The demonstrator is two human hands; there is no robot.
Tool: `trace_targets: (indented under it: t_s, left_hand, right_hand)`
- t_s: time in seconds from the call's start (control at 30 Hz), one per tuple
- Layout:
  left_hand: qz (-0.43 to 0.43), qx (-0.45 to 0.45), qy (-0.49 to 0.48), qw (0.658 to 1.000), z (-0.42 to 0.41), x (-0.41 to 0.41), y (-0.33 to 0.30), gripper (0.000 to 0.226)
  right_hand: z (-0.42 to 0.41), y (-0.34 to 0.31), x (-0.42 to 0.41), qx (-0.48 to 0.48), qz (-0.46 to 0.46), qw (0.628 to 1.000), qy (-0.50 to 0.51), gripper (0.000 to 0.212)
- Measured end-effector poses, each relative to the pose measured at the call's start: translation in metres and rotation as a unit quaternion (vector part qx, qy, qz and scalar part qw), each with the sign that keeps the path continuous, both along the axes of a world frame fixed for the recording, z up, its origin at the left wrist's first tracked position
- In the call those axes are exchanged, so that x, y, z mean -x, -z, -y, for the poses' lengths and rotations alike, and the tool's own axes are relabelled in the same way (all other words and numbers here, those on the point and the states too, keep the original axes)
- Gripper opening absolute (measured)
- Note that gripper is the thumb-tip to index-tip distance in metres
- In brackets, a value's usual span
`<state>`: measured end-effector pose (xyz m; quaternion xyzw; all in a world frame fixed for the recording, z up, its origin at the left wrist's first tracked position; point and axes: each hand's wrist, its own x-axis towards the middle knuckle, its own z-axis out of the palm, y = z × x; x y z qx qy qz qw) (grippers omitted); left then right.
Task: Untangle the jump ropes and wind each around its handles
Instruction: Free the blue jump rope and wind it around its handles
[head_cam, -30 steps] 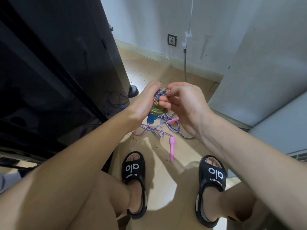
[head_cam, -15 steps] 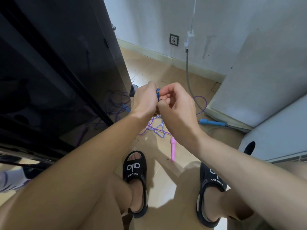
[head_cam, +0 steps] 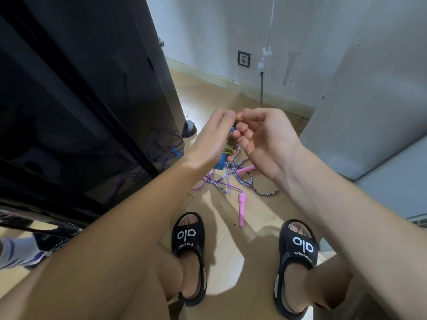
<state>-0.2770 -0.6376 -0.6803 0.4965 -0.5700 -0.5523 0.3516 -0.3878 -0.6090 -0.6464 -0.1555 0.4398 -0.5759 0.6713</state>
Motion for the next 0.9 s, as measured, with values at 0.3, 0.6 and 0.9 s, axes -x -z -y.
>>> trace_targets:
  t_s: [0.3, 0.6, 0.9]
  left_hand:
    - [0.157, 0.131, -0.050, 0.978, 0.004, -0.001, -0.002, 0.036]
    - [0.159, 0.031, 0.013, 0.987, 0.003, -0.009, -0.006, 0.033]
    - [0.125, 0.041, 0.088, 0.987, 0.002, -0.018, -0.001, 0.040]
  right_hand:
    - [0.006, 0.018, -0.018, 0.066, -0.213, 0.975, -0.017, 0.008]
    - [-0.017, 0.027, -0.007, 0.163, -0.534, 0.826, -0.076, 0.011]
    - [0.007, 0.009, 0.023, -0.006, -0.194, 0.981, -0.017, 0.015]
